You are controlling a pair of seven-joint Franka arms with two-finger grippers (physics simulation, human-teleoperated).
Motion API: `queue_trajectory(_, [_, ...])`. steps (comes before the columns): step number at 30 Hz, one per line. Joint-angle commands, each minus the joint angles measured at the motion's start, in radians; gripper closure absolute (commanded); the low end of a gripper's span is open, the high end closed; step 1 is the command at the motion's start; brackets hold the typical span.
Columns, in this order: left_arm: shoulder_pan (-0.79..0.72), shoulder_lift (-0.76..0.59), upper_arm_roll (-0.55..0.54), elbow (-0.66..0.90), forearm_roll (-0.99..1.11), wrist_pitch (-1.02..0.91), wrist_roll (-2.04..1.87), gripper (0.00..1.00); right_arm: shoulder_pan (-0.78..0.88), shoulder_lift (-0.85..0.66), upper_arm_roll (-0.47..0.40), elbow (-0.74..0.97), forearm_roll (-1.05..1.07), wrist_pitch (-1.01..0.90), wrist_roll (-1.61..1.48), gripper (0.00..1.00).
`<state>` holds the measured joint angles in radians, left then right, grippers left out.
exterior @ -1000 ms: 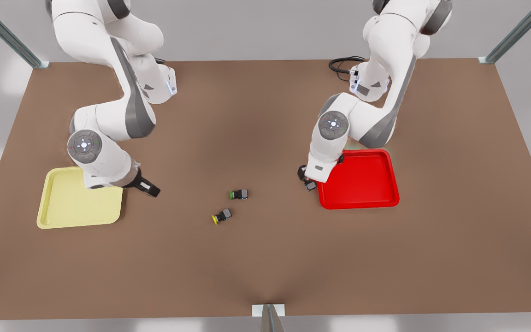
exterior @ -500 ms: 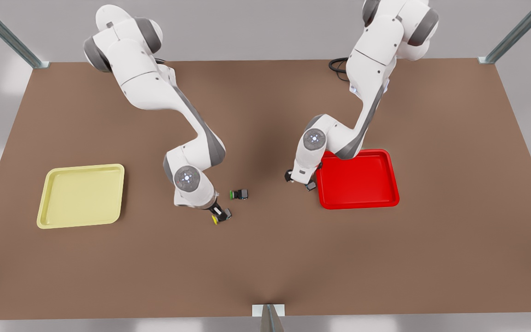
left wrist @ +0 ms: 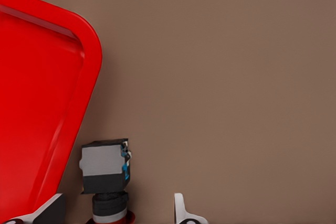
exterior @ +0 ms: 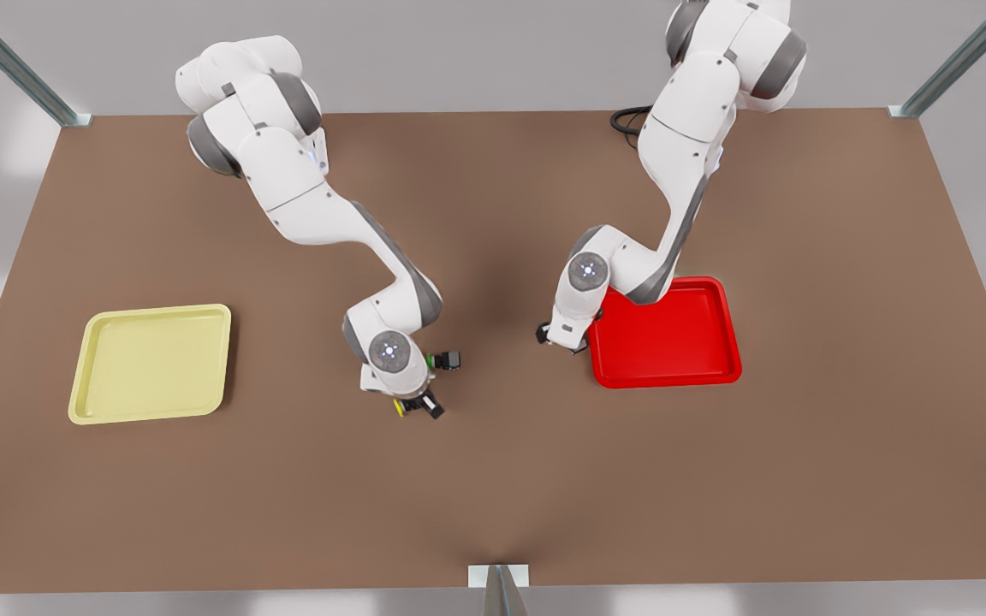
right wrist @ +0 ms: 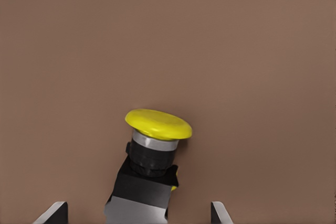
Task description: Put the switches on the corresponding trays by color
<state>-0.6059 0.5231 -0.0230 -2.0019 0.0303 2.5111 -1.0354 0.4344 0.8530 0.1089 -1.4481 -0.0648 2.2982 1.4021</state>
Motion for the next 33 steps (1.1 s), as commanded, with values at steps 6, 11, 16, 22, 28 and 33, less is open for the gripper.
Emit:
queue_trajectory(6, [0.000,0.023,0.003,0.006,0.000,0.018,0.000,0.00,0.003,0.021,0.000,0.000,-0.006,0.017,0.000,0.03])
queue_trajectory(11, [0.000,0.038,0.003,0.008,0.000,0.041,0.000,0.00,0.003,0.020,0.000,0.003,-0.006,0.015,-0.011,0.21])
queue_trajectory(16, [0.000,0.041,0.003,0.008,0.000,0.041,0.000,0.02,0.003,0.021,0.000,0.003,-0.004,0.017,-0.006,0.25])
queue_trajectory(22, [0.000,0.051,0.003,0.008,0.000,0.058,0.000,0.38,0.006,0.021,0.000,0.005,-0.001,0.020,-0.003,0.36])
queue_trajectory(28, [0.002,0.058,0.003,0.017,0.000,0.071,0.000,0.42,0.004,0.024,0.000,0.005,-0.004,0.017,-0.005,0.40])
queue_trajectory(33, [0.000,0.063,0.003,0.022,0.000,0.071,0.000,0.46,-0.002,0.023,0.000,0.012,0.002,0.021,0.002,0.40])
